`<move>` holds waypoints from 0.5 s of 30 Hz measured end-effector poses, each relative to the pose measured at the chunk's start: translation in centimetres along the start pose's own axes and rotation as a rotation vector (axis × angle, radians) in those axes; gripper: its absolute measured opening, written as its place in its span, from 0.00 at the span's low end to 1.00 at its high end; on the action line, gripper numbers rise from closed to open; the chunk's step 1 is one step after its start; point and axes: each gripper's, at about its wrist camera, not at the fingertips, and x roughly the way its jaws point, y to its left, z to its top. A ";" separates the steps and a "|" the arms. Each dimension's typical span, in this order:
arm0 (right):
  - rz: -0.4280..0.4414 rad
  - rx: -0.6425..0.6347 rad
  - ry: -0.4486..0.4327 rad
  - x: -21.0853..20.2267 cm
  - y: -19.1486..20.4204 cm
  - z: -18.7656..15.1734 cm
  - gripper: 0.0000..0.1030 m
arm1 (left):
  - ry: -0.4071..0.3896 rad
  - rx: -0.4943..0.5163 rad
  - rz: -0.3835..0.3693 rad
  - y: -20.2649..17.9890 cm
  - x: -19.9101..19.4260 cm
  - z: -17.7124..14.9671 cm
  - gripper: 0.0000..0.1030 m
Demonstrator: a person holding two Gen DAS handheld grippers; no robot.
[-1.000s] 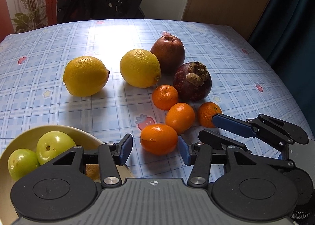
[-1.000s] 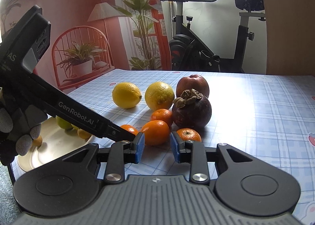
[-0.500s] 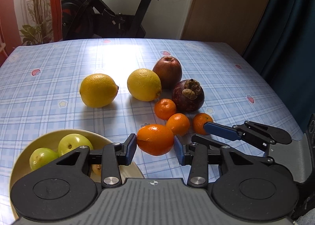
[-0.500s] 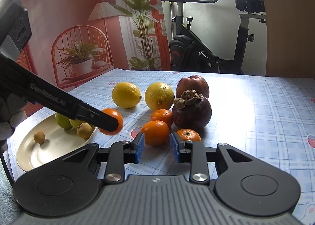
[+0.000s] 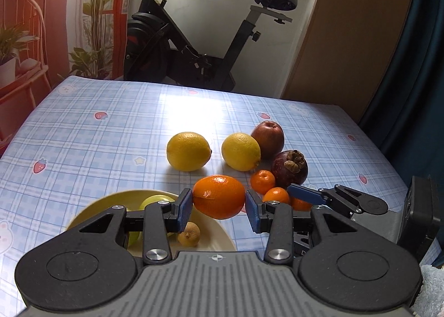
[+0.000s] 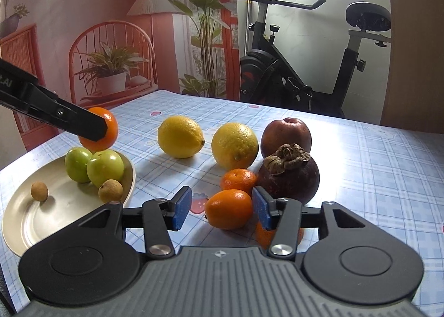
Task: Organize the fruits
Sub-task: 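Carry the tangerine toward the plate with the right gripper while the left places its tangerine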
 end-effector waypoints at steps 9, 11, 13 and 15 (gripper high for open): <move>-0.052 -0.024 0.034 1.2 0.7 0.0 0.53 | 0.001 -0.006 0.012 0.7 -0.1 -1.2 0.42; -0.062 -0.037 0.037 1.3 0.8 0.0 0.53 | 0.005 -0.013 0.010 0.9 -0.1 -1.4 0.42; -0.071 -0.047 0.039 1.3 1.0 -0.1 0.53 | 0.006 -0.019 0.012 1.1 -0.1 -1.6 0.42; -0.082 -0.052 0.034 1.2 1.1 -0.2 0.51 | 0.004 -0.025 0.015 1.2 -0.3 -1.7 0.42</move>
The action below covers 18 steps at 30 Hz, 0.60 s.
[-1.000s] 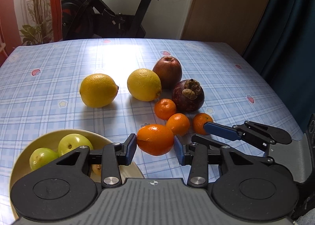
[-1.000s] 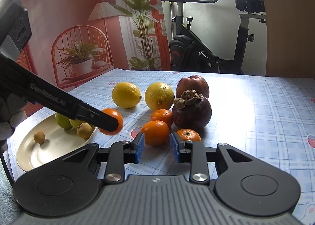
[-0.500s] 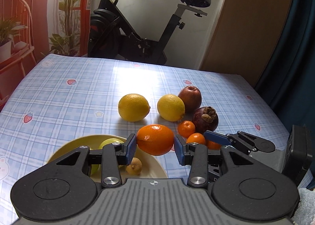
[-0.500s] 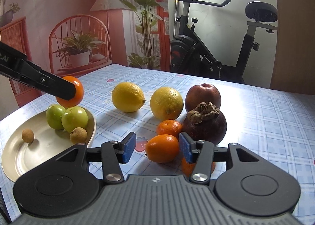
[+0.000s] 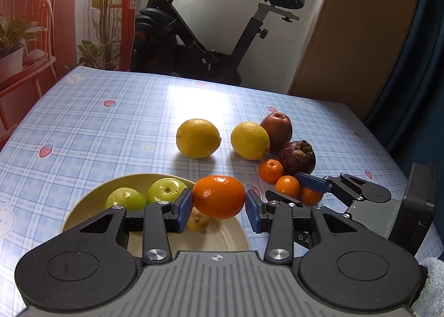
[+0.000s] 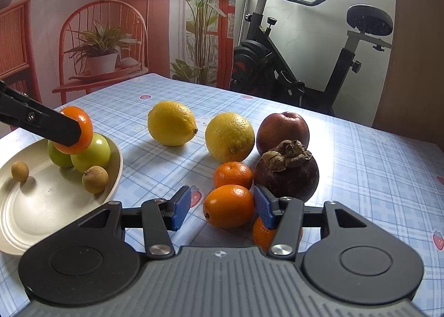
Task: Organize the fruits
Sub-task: 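Carry the tangerine toward the plate with the right gripper while the left places its tangerine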
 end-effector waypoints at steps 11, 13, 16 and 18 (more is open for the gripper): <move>-0.051 -0.046 0.001 -0.3 0.9 -0.4 0.44 | 0.011 0.002 -0.010 -0.3 0.1 -0.5 0.42; -0.056 -0.057 0.008 -0.1 1.1 -0.4 0.44 | 0.013 0.000 -0.012 -0.3 0.1 -0.5 0.42; -0.074 -0.084 0.017 0.2 1.6 -0.5 0.44 | 0.015 0.001 -0.015 -0.4 0.1 -0.6 0.42; -0.091 -0.107 0.019 0.3 2.0 -0.6 0.43 | 0.015 0.000 -0.017 -0.4 0.0 -0.7 0.42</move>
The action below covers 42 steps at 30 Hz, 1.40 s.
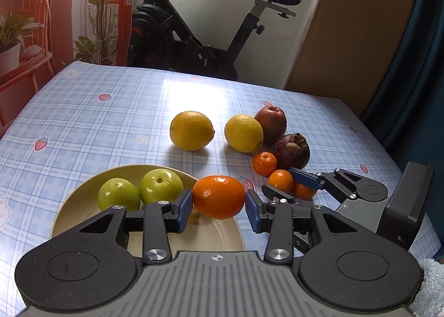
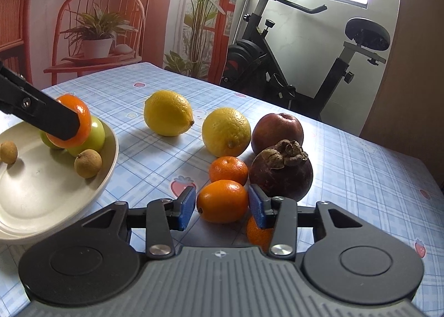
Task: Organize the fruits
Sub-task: 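Carry the tangerine toward the plate with the right gripper while the left places its tangerine, then open the left gripper over the plate while the right gripper lowers its tangerine there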
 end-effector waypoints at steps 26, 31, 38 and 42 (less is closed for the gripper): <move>0.191 0.093 -0.101 -3.4 0.3 2.4 0.42 | -0.046 -0.142 0.060 7.3 -3.6 1.5 0.42; 0.275 0.016 -0.077 -3.4 3.2 3.1 0.42 | -0.025 -0.169 0.054 8.8 -4.2 0.6 0.42; 0.327 -0.046 -0.014 -3.2 6.1 2.6 0.42 | 0.051 -0.075 0.110 9.4 -2.9 -0.9 0.42; 0.332 -0.094 0.021 -2.7 7.2 2.4 0.42 | 0.074 -0.031 0.129 10.1 -1.9 -1.1 0.43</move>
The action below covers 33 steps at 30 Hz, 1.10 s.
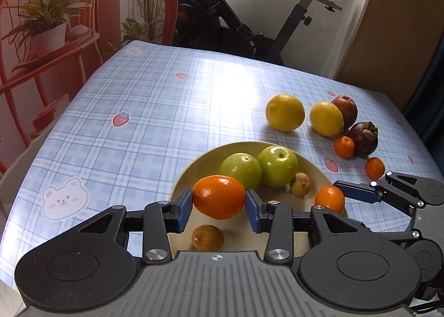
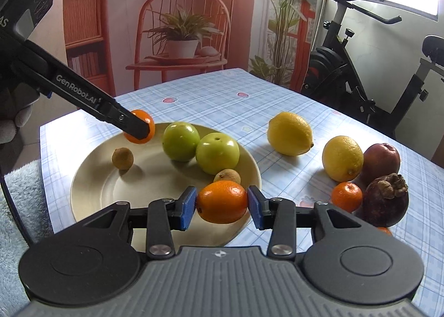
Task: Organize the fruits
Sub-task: 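Open the left gripper over the plate while the right gripper lowers its tangerine there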
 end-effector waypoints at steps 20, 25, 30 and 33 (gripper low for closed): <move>-0.032 -0.026 0.030 3.2 -0.4 1.2 0.42 | 0.015 0.022 0.055 0.6 2.7 0.1 0.43; -0.049 -0.046 0.022 3.8 -0.4 1.4 0.42 | 0.006 0.000 0.064 0.8 3.2 0.7 0.43; -0.047 -0.047 0.027 4.7 -1.0 1.9 0.42 | -0.007 -0.008 0.076 0.9 3.8 1.2 0.43; -0.060 -0.067 0.029 4.8 -0.7 1.9 0.42 | -0.003 -0.026 0.083 0.9 3.8 1.4 0.43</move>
